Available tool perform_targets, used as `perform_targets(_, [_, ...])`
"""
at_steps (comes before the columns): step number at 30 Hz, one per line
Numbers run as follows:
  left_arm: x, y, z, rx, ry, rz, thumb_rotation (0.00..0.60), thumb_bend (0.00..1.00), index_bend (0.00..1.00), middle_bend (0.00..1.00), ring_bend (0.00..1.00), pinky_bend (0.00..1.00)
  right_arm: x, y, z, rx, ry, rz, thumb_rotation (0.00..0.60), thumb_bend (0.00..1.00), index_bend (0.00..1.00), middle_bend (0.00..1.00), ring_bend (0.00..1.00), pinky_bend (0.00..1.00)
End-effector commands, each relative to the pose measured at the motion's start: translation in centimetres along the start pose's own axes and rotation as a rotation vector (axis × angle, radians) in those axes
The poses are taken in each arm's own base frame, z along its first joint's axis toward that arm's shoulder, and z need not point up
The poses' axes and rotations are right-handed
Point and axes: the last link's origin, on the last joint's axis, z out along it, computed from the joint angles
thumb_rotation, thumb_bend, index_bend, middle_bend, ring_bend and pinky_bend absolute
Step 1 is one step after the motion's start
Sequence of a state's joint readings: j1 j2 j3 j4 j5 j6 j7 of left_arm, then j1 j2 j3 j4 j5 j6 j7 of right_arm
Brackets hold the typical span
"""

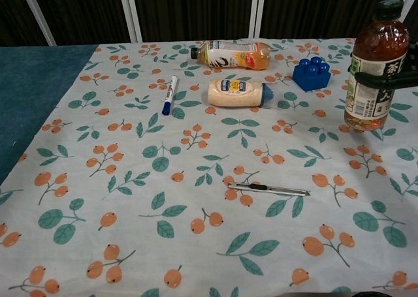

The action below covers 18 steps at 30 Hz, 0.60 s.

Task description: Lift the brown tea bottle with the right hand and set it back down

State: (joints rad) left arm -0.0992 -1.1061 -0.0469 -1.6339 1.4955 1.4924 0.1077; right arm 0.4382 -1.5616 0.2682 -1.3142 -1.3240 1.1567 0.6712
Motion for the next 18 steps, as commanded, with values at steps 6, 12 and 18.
perform_targets(6, [0.0,0.0,-0.1,0.001,0.002,0.001,0.600,0.37,0.19,0.03,0.00,0.00,-1.4,1.5,-0.3,-0.024,-0.005,0.033,0.600,0.44,0.49,0.50,0.52,0.54])
perform_targets(12, [0.0,0.0,-0.1,0.000,0.000,0.004,0.600,0.37,0.19,0.03,0.00,0.00,-2.1,2.2,-0.7,-0.044,-0.030,0.033,0.600,0.44,0.49,0.49,0.51,0.54])
perform_targets(18, [0.0,0.0,-0.1,0.001,0.000,0.003,0.600,0.37,0.19,0.03,0.00,0.00,-2.7,2.7,-1.0,-0.055,-0.052,0.036,0.600,0.40,0.49,0.45,0.48,0.50])
